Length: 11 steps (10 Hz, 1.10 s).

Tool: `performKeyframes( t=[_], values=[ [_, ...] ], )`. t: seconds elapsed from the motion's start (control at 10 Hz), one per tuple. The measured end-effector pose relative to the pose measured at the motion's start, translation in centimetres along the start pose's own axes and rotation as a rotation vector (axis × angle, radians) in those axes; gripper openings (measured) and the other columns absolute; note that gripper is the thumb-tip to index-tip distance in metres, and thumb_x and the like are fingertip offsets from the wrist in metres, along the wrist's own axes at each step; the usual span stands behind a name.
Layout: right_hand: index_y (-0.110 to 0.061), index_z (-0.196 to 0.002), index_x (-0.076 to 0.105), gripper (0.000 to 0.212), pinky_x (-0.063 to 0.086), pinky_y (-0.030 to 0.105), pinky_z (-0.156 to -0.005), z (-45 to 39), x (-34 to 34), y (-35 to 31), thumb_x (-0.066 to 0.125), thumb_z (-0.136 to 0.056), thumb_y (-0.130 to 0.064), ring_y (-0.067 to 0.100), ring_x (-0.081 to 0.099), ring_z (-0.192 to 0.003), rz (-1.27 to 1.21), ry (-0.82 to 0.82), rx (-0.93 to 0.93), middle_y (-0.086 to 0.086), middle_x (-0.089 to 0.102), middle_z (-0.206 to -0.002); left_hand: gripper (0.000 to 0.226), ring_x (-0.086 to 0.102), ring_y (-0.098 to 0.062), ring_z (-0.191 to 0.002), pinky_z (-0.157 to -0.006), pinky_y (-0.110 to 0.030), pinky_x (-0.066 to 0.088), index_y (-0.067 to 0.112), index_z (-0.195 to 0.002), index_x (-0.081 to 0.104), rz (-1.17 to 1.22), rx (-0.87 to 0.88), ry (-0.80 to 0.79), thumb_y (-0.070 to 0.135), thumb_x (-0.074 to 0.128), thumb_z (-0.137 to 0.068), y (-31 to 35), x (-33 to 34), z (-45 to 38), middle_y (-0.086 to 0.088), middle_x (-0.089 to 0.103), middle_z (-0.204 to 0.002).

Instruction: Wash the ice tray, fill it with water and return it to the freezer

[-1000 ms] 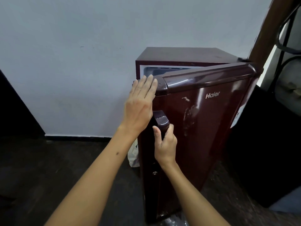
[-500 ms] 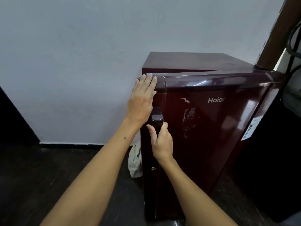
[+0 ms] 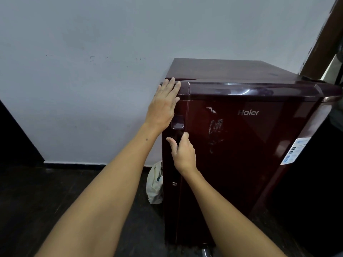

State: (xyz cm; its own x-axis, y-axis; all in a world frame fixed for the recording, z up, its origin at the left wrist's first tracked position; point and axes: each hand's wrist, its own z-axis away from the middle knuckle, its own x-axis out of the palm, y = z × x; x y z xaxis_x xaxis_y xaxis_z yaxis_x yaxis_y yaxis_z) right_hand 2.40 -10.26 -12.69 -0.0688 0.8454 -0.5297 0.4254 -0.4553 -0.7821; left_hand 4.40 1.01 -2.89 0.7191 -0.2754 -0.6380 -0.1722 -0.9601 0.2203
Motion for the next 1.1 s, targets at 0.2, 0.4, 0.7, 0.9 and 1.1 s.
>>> performKeyframes(
  t=[0.2, 0.4, 0.7, 0.9, 1.1],
  values=[
    [-0.004, -0.114, 0.042, 0.044, 0.041, 0.036, -0.059, -1.2, 0.4, -0.1, 0.051, -0.095, -0.043, 0.022, 0.056, -0.072, -0.013, -0.041, 0.038, 0.002, 0.053, -0.081, 0.044, 0.016, -0.027, -0.145, -0.119, -0.034, 0.008, 0.009, -0.144, 0.034, 0.037, -0.031, -0.031, 0.017, 0.039, -0.101, -0.5, 0.4, -1.0, -0.011, 0.027, -0.154],
    [-0.005, -0.116, 0.041, 0.04, 0.051, 0.044, -0.072, -2.2, 0.6, -0.2, 0.052, -0.096, -0.038, 0.029, 0.063, -0.089, -0.03, -0.076, 0.054, 0.009, 0.063, -0.1, 0.045, 0.014, -0.025, -0.146, -0.12, -0.035, 0.011, 0.011, -0.145, 0.032, 0.061, -0.058, -0.054, 0.016, 0.039, -0.101, -1.1, 0.7, -1.9, -0.009, 0.025, -0.155],
    [-0.005, -0.125, 0.039, 0.045, 0.051, 0.044, -0.076, -2.7, 0.8, -0.2, 0.053, -0.096, -0.037, 0.031, 0.063, -0.097, -0.022, -0.089, 0.065, 0.009, 0.064, -0.109, 0.045, 0.013, -0.025, -0.146, -0.12, -0.035, 0.011, 0.01, -0.144, 0.034, 0.12, -0.08, -0.063, 0.012, 0.042, -0.1, -1.6, 1.0, -2.4, -0.009, 0.026, -0.155],
    [-0.003, -0.121, 0.037, 0.044, 0.044, 0.04, -0.069, -2.7, 0.0, -0.8, 0.048, -0.098, -0.039, 0.034, 0.064, -0.092, 0.123, -0.137, 0.075, 0.01, 0.064, -0.096, 0.046, 0.011, -0.025, -0.146, -0.12, -0.038, 0.012, 0.009, -0.145, 0.032, 0.104, -0.107, -0.063, 0.013, 0.04, -0.1, -1.1, 1.1, -2.2, -0.01, 0.023, -0.156],
    [-0.018, -0.125, 0.051, 0.039, 0.049, 0.043, -0.089, -3.6, -3.0, -0.8, 0.055, -0.092, -0.037, 0.03, 0.061, -0.106, 0.144, -0.259, 0.165, 0.009, 0.065, -0.114, 0.056, 0.007, -0.026, -0.147, -0.118, -0.039, 0.017, 0.006, -0.147, 0.025, 0.1, -0.288, 0.006, 0.027, 0.044, -0.099, 2.2, 2.0, -1.3, -0.011, 0.017, -0.157]
  ],
)
